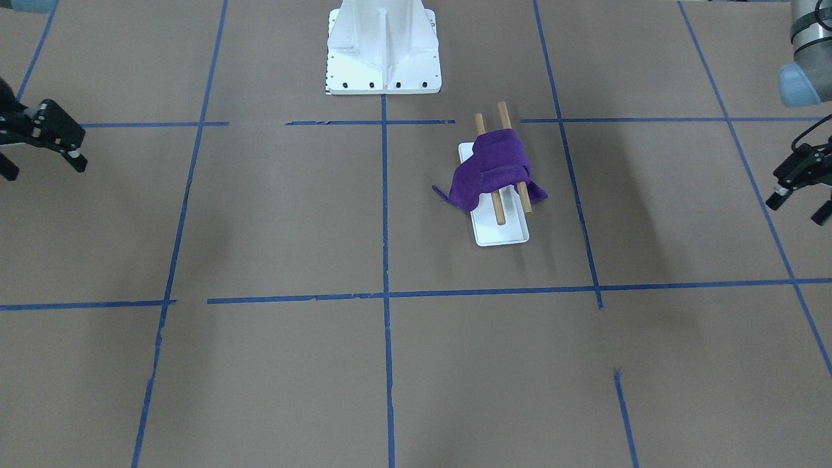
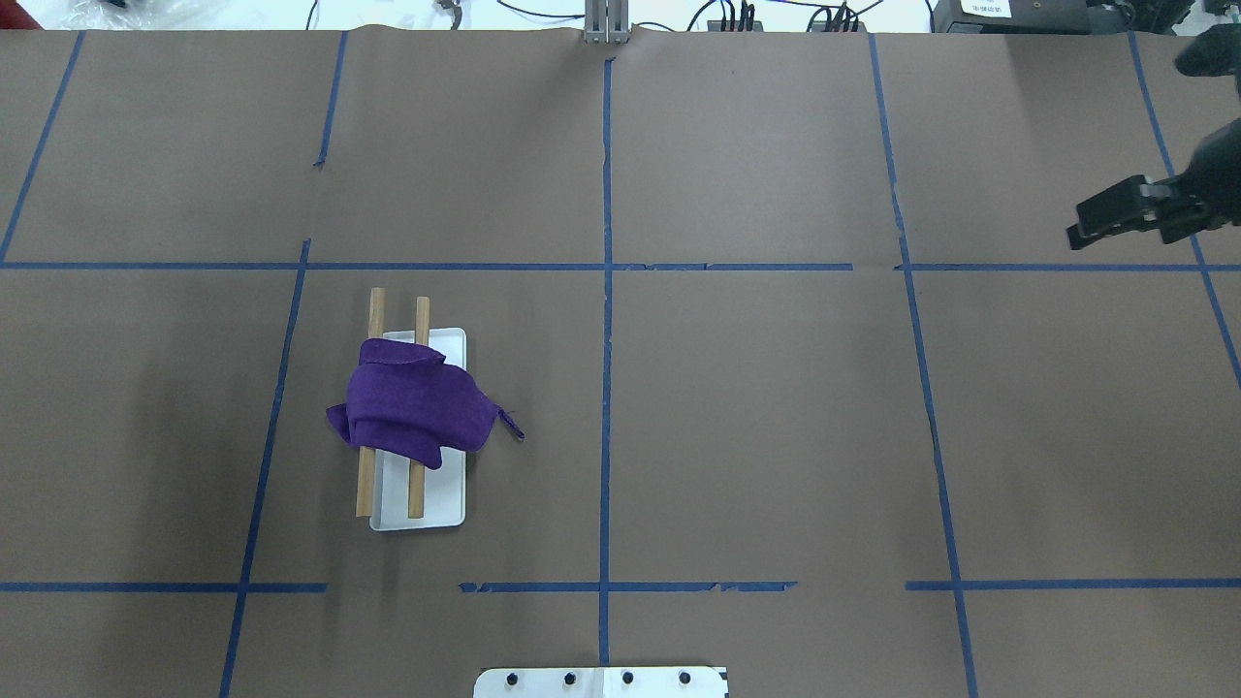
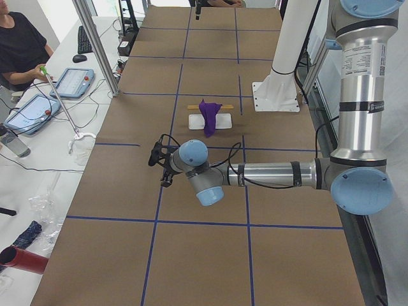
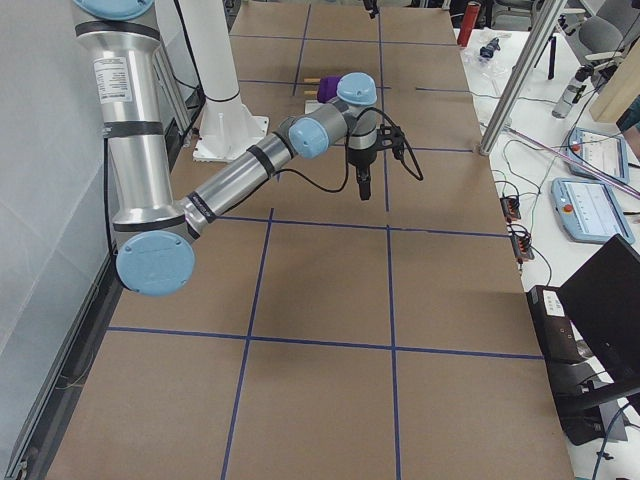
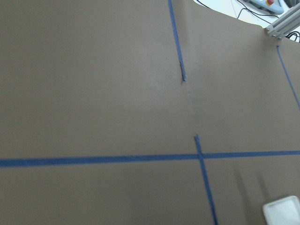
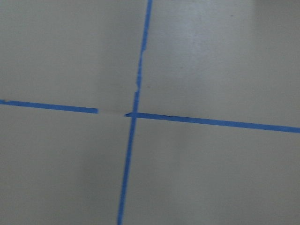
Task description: Hang towel on rack
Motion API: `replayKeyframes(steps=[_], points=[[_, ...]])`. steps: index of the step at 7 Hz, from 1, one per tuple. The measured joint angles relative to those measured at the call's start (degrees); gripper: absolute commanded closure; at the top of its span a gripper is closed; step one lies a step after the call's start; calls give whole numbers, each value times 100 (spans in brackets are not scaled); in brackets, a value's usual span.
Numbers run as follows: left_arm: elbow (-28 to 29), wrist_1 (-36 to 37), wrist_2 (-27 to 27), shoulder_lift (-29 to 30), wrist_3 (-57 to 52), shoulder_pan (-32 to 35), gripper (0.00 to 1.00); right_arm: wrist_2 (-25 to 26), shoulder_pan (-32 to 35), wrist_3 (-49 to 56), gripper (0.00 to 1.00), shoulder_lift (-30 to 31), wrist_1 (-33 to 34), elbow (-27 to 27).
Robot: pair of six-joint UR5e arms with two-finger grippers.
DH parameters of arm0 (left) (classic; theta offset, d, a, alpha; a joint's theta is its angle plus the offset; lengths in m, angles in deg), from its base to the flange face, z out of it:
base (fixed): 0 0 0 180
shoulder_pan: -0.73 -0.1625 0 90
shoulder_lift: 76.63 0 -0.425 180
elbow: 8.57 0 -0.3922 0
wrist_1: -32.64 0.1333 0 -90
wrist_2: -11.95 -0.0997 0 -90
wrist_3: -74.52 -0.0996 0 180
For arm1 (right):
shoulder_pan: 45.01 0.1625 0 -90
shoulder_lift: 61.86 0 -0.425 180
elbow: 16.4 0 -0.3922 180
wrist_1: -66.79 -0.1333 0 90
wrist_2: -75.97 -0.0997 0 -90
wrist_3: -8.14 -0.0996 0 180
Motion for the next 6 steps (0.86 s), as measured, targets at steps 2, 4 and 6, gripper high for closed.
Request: replayKeyframes(steps=[2, 4, 6], points=[[-92, 1240, -78, 66, -1482, 454, 0, -81, 717, 1368, 0, 586, 8, -234], [-538, 3155, -63, 232, -2433, 597, 0, -269, 1311, 2476, 0, 963, 17, -605], [-1004, 5549, -60, 673, -3685, 931, 0, -371, 1728, 3197, 0, 1061, 104, -921]])
